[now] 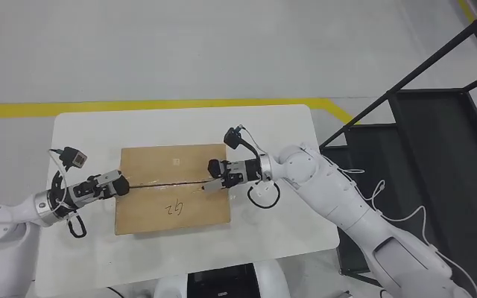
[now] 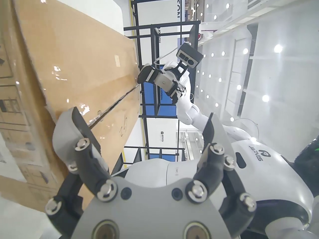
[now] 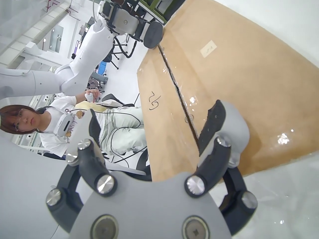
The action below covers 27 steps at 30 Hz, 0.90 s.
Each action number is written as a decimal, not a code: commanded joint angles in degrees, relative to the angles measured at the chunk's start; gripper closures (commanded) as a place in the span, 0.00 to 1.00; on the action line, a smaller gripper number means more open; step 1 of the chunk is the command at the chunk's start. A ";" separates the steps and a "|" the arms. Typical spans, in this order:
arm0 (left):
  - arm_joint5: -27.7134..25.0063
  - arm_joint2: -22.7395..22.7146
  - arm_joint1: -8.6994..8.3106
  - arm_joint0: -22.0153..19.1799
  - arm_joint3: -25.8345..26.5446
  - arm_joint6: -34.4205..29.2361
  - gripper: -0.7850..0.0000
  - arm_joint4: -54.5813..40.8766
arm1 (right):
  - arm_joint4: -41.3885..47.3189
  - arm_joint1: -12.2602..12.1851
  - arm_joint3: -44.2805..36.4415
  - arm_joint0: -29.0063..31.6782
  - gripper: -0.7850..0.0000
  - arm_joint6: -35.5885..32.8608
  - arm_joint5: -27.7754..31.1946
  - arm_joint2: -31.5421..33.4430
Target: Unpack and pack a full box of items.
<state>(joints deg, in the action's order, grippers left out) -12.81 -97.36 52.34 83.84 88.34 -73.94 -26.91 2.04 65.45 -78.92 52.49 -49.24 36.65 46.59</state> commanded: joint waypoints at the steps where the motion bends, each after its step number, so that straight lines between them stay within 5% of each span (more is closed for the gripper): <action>1: -0.19 -0.18 -0.07 0.18 0.00 0.08 0.00 0.00 | 0.32 -0.15 -0.87 0.27 0.00 0.00 0.45 0.61; 13: -0.15 -0.02 -0.23 -0.08 -0.30 -0.04 0.00 0.11 | 15.23 -4.00 -7.65 8.90 0.00 -9.67 8.73 8.77; 21: -0.15 -0.02 -0.23 -0.08 -0.30 -0.04 0.00 0.11 | -13.40 -8.33 -15.86 21.51 0.00 -5.65 8.22 22.72; 27: -0.15 -0.02 -0.23 -0.08 -0.30 -0.04 0.00 0.11 | -27.89 -9.18 -18.90 29.64 0.00 2.39 6.59 26.50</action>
<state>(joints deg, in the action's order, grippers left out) -12.97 -97.39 52.10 83.76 88.04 -73.98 -26.79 -23.14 56.28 -97.87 81.50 -48.24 42.22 73.20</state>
